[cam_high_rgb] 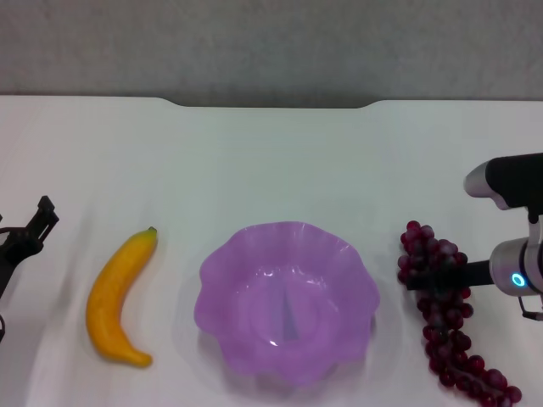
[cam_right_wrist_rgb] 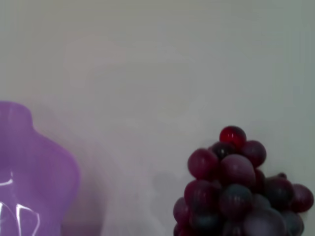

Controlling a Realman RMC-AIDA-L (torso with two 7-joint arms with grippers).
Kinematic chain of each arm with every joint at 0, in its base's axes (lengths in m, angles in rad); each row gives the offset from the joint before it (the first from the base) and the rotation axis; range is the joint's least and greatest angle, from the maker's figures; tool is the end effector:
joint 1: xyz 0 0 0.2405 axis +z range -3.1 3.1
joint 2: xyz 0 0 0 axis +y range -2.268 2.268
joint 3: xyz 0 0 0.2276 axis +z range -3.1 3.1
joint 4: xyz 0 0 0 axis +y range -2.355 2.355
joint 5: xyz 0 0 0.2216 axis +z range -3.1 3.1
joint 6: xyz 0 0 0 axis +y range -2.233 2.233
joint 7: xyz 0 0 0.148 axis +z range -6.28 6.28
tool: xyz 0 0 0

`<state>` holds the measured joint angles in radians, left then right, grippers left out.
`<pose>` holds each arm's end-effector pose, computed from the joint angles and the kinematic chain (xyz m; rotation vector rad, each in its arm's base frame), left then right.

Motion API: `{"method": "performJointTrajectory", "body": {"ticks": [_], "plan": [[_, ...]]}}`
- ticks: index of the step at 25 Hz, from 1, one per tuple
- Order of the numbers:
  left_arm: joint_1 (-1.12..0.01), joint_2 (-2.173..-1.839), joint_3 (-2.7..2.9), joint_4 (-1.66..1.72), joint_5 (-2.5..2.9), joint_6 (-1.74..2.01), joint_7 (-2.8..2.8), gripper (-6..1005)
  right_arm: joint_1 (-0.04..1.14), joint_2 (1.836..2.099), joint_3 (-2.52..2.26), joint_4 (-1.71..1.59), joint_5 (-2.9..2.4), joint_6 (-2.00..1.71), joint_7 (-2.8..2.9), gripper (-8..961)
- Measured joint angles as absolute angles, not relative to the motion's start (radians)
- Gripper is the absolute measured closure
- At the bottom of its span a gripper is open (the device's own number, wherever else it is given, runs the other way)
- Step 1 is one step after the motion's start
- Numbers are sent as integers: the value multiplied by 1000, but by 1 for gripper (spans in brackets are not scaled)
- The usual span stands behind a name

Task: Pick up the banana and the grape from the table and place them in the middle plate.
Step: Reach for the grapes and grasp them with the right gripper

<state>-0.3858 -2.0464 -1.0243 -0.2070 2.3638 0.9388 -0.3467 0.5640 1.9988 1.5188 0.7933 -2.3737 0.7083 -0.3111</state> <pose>-0.3566 0.3272 0.0016 -1.4598 -0.8950 -0.6713 0.2669 0.3886 -0.0414 -2.1017 1.2977 -0.1266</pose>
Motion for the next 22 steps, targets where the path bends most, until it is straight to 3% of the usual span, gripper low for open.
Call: {"method": "performJointTrajectory", "body": {"ticks": [17,22], "plan": [[-387,-2043,-1038,-205,2356,939,-347,105,594,2002,1447,739,-2374,622,-320,203],[-383,-2042,-1048,-201,2342,939,-347,106,593,2002,1428,738,-2379,601,-322,291]]}}
